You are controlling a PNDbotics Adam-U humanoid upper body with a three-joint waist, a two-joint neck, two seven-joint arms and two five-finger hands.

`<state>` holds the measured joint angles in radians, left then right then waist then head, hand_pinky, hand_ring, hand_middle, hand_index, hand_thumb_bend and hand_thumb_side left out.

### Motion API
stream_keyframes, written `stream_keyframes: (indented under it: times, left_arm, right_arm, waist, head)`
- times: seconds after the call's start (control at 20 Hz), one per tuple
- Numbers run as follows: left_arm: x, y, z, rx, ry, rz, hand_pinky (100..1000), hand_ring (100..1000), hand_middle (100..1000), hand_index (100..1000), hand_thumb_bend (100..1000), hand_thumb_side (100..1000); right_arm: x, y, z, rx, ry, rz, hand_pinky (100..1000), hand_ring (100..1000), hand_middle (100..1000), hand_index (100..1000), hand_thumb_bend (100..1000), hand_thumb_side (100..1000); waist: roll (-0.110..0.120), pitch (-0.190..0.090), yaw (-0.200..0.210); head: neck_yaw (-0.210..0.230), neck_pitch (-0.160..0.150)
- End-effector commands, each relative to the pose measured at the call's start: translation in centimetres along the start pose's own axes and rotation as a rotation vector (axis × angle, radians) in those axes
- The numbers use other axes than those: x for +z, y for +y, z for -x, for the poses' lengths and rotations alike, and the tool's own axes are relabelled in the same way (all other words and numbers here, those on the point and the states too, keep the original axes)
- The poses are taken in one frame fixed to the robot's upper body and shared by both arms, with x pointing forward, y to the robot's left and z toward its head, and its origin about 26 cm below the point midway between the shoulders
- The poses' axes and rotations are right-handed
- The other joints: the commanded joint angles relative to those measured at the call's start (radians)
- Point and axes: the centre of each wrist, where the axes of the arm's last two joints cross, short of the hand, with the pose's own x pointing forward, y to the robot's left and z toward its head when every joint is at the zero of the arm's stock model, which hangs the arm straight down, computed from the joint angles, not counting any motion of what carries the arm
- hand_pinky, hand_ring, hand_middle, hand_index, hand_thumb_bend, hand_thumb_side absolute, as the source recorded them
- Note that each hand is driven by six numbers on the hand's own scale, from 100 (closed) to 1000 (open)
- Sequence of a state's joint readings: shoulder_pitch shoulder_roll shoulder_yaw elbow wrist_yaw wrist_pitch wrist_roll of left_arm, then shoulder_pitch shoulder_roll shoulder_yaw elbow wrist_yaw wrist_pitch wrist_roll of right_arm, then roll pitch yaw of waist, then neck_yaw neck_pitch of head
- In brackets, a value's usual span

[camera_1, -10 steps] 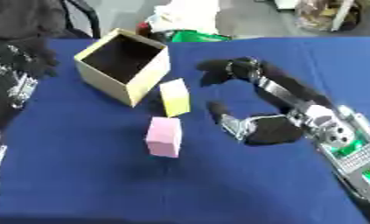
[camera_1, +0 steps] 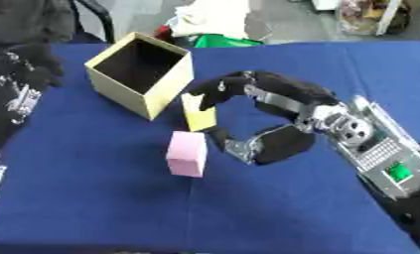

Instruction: Pick up objects on the table and place them in the box.

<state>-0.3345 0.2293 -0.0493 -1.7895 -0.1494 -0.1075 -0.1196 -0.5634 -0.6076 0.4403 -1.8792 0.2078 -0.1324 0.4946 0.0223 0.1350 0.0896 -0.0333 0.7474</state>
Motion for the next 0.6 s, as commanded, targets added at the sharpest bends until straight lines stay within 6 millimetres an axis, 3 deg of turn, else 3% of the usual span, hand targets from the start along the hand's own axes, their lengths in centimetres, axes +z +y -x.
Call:
stream_keyframes:
  times: [0.05, 0.25, 0.6]
  left_arm:
    - [-0.3, 0.3, -0.5, -0.011, -0.021, 0.009, 627, 674, 650, 824, 340, 647]
    - [-0.3, 0.3, -0.5, -0.012, -0.019, 0.016, 628, 674, 651, 825, 339, 649]
    - [-0.3, 0.2, -0.5, -0.01, -0.018, 0.027, 628, 674, 652, 825, 340, 649]
  right_arm:
    - [-0.4, -0.8, -0.1, 0.068, 0.021, -0.046, 814, 808, 767, 980, 294, 508]
    - [-0.9, -1.1, -0.2, 0.146, 0.056, -0.118, 821, 813, 779, 998, 391, 437]
    - [-2.4, -1.3, -0.5, 0.249, 0.071, -0.283, 827, 813, 784, 1000, 436, 408]
  waist:
    - [-0.002, -0.016, 0.001]
    - [-0.003, -0.016, 0.0]
    - [-0.006, -0.02, 0.003]
  head:
    - [-0.004, 0.006]
    - [-0.008, 0.006]
    - [-0.015, 0.009]
